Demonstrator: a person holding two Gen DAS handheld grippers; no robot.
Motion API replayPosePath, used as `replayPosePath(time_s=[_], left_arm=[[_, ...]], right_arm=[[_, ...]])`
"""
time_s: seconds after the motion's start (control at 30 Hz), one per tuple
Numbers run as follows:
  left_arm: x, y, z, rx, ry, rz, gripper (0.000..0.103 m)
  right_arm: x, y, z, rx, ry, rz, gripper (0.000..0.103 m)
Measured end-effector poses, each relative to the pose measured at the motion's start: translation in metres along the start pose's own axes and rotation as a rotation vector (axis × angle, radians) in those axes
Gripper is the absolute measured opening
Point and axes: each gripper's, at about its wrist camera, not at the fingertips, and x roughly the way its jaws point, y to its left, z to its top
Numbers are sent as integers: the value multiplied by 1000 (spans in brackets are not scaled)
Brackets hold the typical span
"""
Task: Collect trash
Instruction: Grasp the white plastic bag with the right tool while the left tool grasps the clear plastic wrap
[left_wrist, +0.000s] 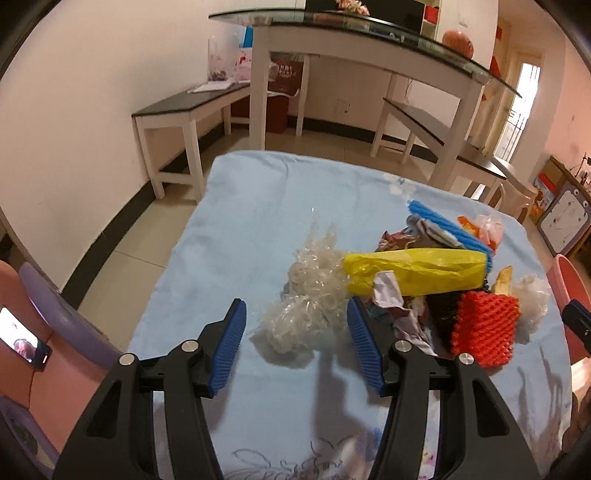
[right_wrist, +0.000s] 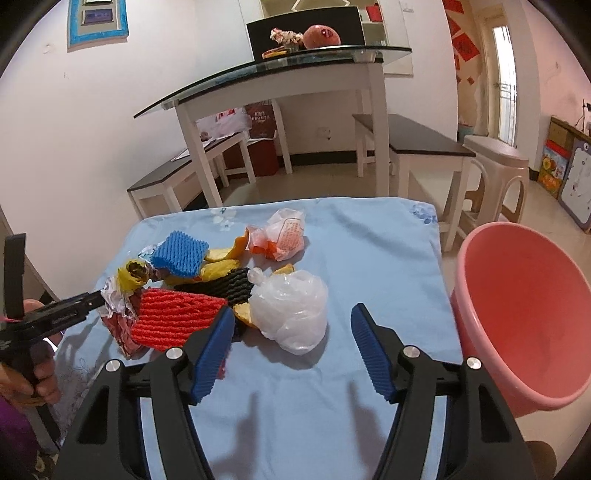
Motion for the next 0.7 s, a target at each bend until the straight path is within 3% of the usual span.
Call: replayPosePath(time_s=[0.03,0.23,0.27,0.4,0.5,0.57,0.7], left_arm=[[3,1,-1,-1,10,-10,42],[4,2,-8,5,7,-37,26],[2,4,-8,-5,4,-43,17],[-3,9,-9,-34,5,-54,14],[-11,12,-13,-41,1,-60,12],[-17,13,-15,-42,-8,-56,12],[-31,14,-20,-46,-24,-61,11]], right_arm=[[3,-1,1,3,11,8,65],[24,-7,5,30,65,18,68],[27,-8,5,34,71,21,68],[39,-10,5,53,92,37,65],[47,-9,5,53,115,57,50],[52,-8,4,55,132,73,33],[47,-7,3,58,124,80,20]])
